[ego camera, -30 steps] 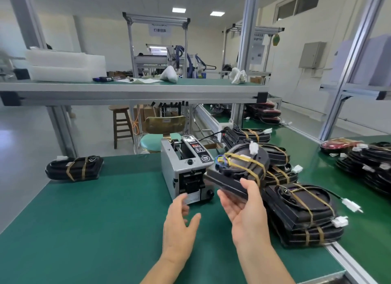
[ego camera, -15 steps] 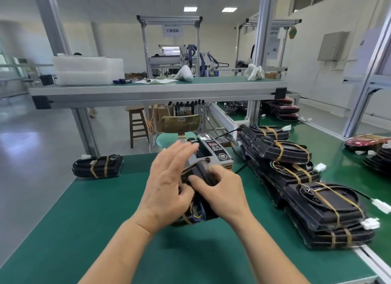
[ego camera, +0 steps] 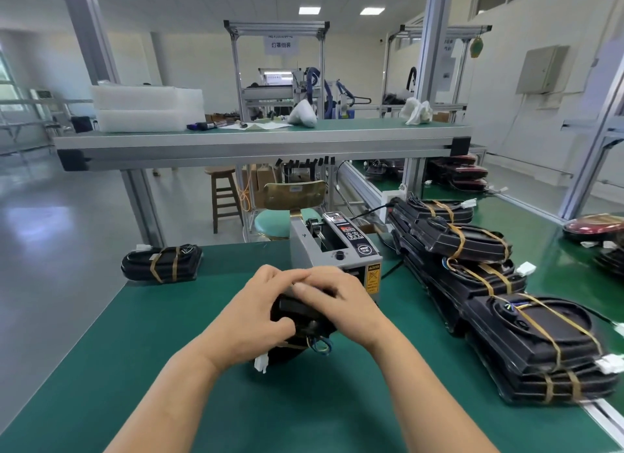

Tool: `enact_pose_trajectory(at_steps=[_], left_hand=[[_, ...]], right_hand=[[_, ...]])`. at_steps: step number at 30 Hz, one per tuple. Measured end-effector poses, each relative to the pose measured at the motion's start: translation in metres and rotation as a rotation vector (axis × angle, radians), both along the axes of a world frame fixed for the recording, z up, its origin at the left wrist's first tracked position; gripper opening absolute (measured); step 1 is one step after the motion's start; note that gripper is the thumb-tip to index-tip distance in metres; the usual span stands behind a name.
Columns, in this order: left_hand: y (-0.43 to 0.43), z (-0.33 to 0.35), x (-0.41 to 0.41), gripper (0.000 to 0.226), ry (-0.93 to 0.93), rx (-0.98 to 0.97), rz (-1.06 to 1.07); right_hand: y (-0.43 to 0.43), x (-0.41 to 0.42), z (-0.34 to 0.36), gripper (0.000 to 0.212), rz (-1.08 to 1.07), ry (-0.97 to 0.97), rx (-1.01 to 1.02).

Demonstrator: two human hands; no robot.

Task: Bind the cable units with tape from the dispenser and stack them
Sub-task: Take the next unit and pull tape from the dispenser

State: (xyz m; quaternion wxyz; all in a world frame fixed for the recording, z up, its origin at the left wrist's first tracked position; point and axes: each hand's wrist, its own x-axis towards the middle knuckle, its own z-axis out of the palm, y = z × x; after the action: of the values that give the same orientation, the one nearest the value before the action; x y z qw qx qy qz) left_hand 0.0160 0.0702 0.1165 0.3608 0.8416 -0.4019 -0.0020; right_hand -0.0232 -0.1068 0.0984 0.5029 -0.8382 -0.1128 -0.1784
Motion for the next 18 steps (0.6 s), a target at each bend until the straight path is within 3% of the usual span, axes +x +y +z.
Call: enact_pose_trajectory(at_steps=[3,5,9,18], left_hand=[[-0.003,-0.011,-0.001,0.05,-0.093,-0.049,0.077],[-0.001,-0.015,0.0,0.041,-0.12,-0.127,0.138],[0.004,-0.017,-0.001,0.039,-0.122,-0.201,0.178],[0.0,-0.013,-0.009,0.038,-0.105,-0.231,0.17]], right_hand=[[-0.016,0.01,-0.025,0.012,-0.348,0.047,0.634],[-0.031,0.013,-0.045,0.017,-0.619,0.179,0.856],[-0.044,0.022,-0.061,0.014,-0.652,0.375,0.921],[-0.035,0.036,-0.042,0.017,-0.721,0.407,1.006]])
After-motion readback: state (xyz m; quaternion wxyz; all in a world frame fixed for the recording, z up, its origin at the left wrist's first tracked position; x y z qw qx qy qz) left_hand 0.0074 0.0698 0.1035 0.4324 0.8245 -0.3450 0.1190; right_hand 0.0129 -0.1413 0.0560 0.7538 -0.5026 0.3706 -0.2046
